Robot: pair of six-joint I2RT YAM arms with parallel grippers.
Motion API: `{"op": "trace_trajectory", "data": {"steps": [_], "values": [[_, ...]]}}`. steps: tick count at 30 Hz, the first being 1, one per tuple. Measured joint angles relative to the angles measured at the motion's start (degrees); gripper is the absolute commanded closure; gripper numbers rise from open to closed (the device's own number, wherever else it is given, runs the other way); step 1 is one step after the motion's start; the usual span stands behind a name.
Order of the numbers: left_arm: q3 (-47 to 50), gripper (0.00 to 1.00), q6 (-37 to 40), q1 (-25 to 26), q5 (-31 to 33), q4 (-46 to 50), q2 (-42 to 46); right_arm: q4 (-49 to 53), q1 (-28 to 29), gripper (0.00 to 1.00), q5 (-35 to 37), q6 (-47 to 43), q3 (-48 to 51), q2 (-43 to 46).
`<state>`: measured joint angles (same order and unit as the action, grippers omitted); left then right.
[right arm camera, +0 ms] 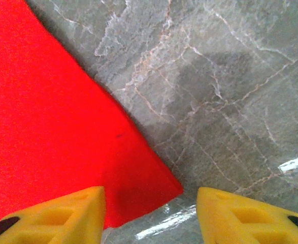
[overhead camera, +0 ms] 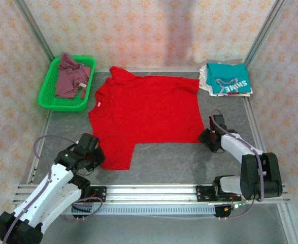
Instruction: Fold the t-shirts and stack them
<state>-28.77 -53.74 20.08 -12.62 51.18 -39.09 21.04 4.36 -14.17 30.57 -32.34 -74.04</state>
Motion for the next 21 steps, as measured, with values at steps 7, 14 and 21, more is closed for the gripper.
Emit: {"op": "trace_trajectory", "data": {"steps": [7,14,21], "values": [[0.0,1.0,0.0,0.0,1.0,0.0,-0.1,2.1,-0.1,0.71,1.6,0.2,-1.1,-1.8],[0.0,1.0,0.2,-0.3,1.5,0.0,-0.4,3.9,-0.3,0.7,1.7,0.1,-2.5,-2.6],[0.0,1.0,0.2,-0.4,1.6,-0.1,-0.9,1.8,0.0,0.69,0.2,-0.1,-5.4,-2.7]]}}
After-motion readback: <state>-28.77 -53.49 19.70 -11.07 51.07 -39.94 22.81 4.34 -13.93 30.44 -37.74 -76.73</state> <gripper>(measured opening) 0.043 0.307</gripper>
